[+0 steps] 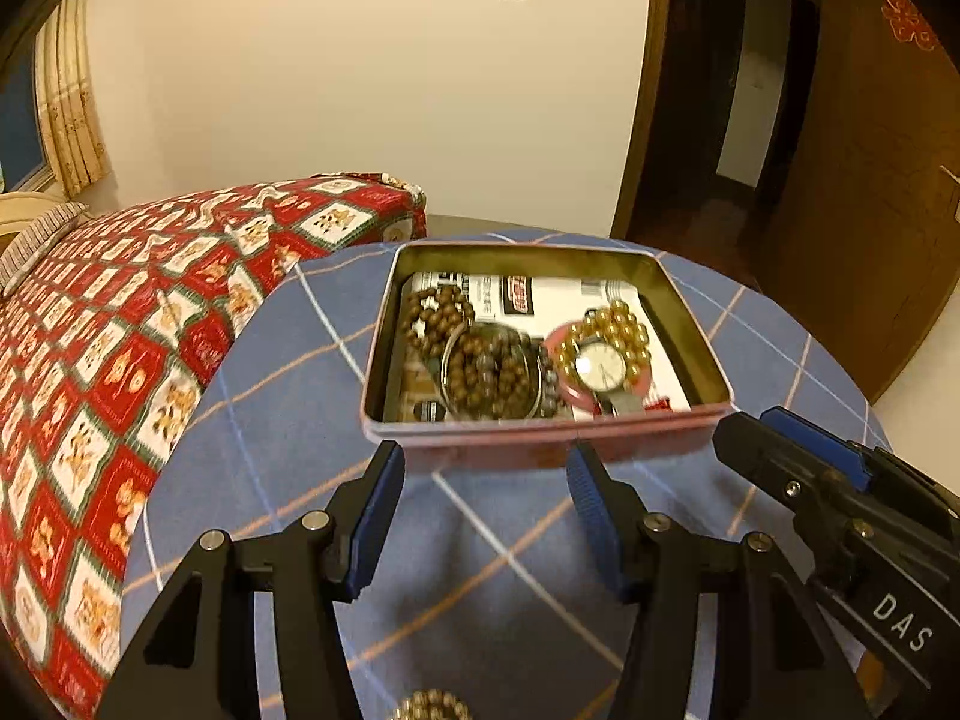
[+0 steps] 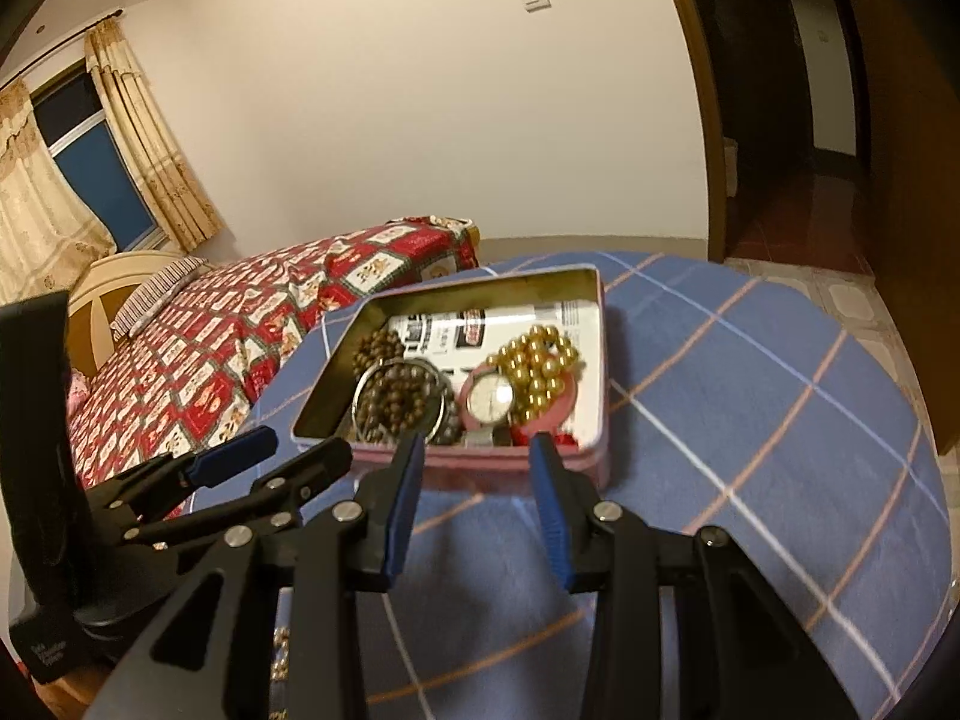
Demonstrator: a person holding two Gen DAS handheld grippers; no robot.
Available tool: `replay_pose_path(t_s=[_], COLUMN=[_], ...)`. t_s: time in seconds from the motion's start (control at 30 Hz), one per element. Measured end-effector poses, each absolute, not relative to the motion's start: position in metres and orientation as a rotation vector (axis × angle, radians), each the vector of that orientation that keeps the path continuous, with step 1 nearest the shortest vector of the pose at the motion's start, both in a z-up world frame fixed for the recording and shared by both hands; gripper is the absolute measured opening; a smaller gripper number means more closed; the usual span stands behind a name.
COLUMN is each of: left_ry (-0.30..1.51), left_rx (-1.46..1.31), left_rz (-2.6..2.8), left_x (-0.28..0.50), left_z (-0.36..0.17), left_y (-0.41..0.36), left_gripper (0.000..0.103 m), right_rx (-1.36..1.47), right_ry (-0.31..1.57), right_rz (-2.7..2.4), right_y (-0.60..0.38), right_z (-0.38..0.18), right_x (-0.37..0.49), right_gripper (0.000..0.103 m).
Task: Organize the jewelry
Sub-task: 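Carry the bead bracelet and watch into the pink tin and open both grippers, then move both grippers back over the pearl necklace and gold chain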
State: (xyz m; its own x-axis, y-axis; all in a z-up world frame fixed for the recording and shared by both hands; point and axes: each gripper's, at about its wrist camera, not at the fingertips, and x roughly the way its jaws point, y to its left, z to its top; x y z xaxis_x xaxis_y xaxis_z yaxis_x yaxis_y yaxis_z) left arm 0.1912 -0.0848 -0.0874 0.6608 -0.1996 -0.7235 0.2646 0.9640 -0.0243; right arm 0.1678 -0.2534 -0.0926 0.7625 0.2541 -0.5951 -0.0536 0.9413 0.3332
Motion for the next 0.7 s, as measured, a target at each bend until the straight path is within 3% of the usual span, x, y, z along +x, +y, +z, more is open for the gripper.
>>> replay_pose_path(t_s=[0.7], left_ry=[0.821], left_rx=[0.111], left_rz=[-0.192], left_x=[0.12], left_z=[-0.093], left_y=[-0.066], left_gripper=[0.058], right_rx=[0.319], right_ry=[0.707], right_rz=[0.167], right_y=[-0.234], right_z=[-0.098], right_x=[0.105], right_gripper=[0.041])
